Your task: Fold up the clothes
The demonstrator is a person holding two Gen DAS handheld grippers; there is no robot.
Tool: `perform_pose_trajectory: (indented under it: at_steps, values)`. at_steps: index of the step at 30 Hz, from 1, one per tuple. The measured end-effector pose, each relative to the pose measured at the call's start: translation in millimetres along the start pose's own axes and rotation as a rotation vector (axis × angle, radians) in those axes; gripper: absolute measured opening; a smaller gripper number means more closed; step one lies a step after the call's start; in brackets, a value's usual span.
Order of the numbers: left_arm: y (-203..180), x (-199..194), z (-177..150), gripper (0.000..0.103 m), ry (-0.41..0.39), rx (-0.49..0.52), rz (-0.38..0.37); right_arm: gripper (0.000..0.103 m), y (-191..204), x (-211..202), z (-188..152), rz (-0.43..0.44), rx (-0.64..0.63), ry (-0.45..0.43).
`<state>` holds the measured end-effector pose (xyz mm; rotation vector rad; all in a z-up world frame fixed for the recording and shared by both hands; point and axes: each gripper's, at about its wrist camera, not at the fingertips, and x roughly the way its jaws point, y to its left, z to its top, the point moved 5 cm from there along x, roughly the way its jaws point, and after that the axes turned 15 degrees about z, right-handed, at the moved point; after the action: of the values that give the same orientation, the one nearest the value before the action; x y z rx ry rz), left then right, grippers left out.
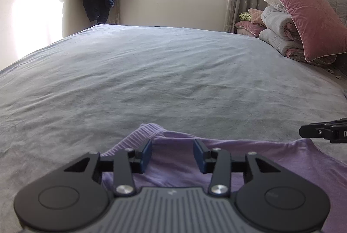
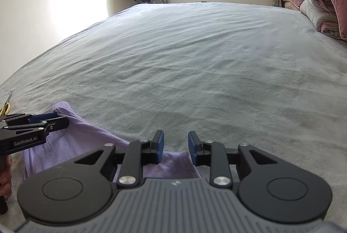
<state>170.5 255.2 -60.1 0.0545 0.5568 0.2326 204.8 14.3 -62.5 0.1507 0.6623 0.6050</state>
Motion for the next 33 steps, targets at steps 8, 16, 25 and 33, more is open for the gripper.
perform_pose_trajectory:
  at_steps: [8,16,25,33]
  values:
    - [22.5,-37.8,-7.8,0.051,-0.024,0.003,0.034,0.049,9.6,-61.1,-39.4,0.028,0.027,0.007]
    - [98.9,-50.1,-27.3,0.043,0.124,-0.407,0.061,0.051,9.6,-124.1,-77.9,0.044,0.054,-0.025]
    - [69.2,-70.4,-31.8,0.042,0.213,-0.545,-0.08,0.054,17.5,-160.1,-109.8,0.01,0.02,-0.05]
    - [-35.9,-107.9,-51.8,0.045,0.18,-0.261,-0.224,0.057,16.9,-188.7,-143.8,-0.057,-0.022,-0.054]
